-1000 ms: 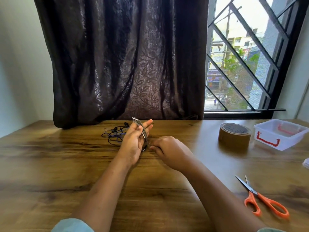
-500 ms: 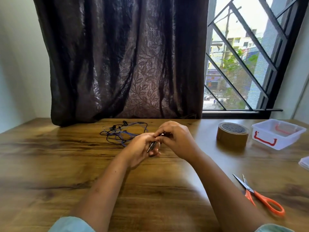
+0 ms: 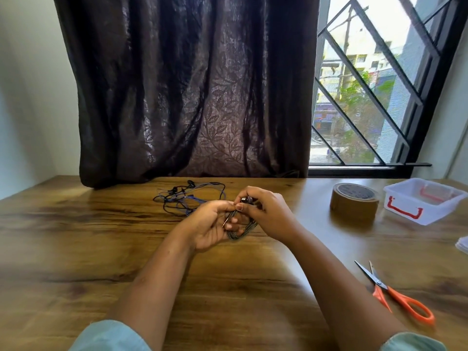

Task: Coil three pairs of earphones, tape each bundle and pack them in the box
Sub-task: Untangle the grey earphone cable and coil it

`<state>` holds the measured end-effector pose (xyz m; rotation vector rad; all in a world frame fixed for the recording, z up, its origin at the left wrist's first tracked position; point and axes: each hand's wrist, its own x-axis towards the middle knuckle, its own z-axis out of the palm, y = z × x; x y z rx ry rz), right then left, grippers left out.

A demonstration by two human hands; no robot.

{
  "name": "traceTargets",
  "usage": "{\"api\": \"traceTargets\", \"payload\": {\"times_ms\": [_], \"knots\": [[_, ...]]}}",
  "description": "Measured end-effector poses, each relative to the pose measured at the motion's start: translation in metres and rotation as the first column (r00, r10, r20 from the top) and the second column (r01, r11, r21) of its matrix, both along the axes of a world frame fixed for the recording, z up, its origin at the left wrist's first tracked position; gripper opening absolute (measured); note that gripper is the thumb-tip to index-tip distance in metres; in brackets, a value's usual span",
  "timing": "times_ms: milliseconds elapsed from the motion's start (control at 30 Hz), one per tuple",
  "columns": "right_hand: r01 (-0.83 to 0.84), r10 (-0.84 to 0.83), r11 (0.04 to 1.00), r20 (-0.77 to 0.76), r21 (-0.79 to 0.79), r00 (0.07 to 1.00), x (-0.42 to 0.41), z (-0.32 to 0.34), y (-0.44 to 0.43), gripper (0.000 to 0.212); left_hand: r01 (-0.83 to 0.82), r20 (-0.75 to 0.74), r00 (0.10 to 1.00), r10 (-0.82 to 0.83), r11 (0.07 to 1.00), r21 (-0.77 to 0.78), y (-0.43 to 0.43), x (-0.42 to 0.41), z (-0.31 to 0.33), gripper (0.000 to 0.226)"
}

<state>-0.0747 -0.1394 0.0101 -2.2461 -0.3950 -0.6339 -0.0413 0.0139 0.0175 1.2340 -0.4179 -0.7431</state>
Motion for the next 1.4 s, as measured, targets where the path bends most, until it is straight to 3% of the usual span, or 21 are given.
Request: {"api": "traceTargets", "payload": {"times_ms": [300, 367, 500, 633, 733, 867, 1000, 1100, 1200, 1333, 1400], "knots": [[0.210, -0.200, 0.972, -0.096, 0.104, 0.975, 0.007, -0.012, -0.008, 0.007, -0.118, 0.146, 0.983, 0.107, 0.991, 0.069, -0.015, 0.002, -0.010, 0.021], [0.247, -0.219, 0.949, -0.153, 0.196, 0.964, 0.008, -0.013, -0.008, 0.012, -0.144, 0.160, 0.979, 0.129, 0.986, 0.087, -0.016, 0.003, -0.013, 0.018], [0.243, -0.065, 0.837, -0.351, 0.490, 0.934, 0.010, -0.016, -0.009, 0.028, -0.192, 0.178, 0.970, 0.165, 0.970, 0.148, -0.016, 0.007, -0.016, 0.018], [0.256, 0.052, 0.744, -0.435, 0.618, 0.899, 0.010, -0.014, -0.010, 0.027, -0.321, 0.260, 0.931, 0.255, 0.912, 0.256, -0.019, 0.012, -0.023, 0.017], [0.267, 0.035, 0.707, -0.409, 0.655, 0.912, 0.013, -0.018, -0.011, 0.028, -0.416, 0.359, 0.884, 0.299, 0.852, 0.317, -0.020, 0.013, -0.024, 0.013], [0.228, -0.083, 0.834, -0.294, 0.503, 0.952, 0.014, -0.018, -0.009, 0.021, -0.465, 0.369, 0.863, 0.346, 0.830, 0.308, -0.021, 0.014, -0.023, 0.012], [0.198, -0.173, 0.971, -0.183, 0.130, 0.968, 0.008, -0.013, -0.003, 0.017, -0.508, 0.453, 0.829, 0.329, 0.781, 0.363, -0.021, 0.013, -0.023, 0.016], [0.169, -0.198, 0.972, -0.181, -0.162, 0.963, 0.011, -0.015, -0.003, 0.031, -0.513, 0.552, 0.800, 0.236, 0.747, 0.424, -0.021, 0.014, -0.025, 0.020], [0.174, -0.226, 0.954, -0.202, -0.246, 0.953, 0.013, -0.016, -0.001, 0.036, -0.536, 0.675, 0.726, 0.130, 0.723, 0.436, -0.020, 0.014, -0.025, 0.026], [0.263, -0.298, 0.929, -0.104, -0.261, 0.949, 0.011, -0.014, 0.001, 0.041, -0.500, 0.694, 0.709, 0.123, 0.782, 0.372, -0.022, 0.009, -0.023, 0.023], [0.271, -0.311, 0.922, -0.113, -0.276, 0.944, 0.011, -0.013, 0.000, 0.042, -0.531, 0.776, 0.626, 0.082, 0.773, 0.347, -0.022, 0.006, -0.022, 0.022]]}}
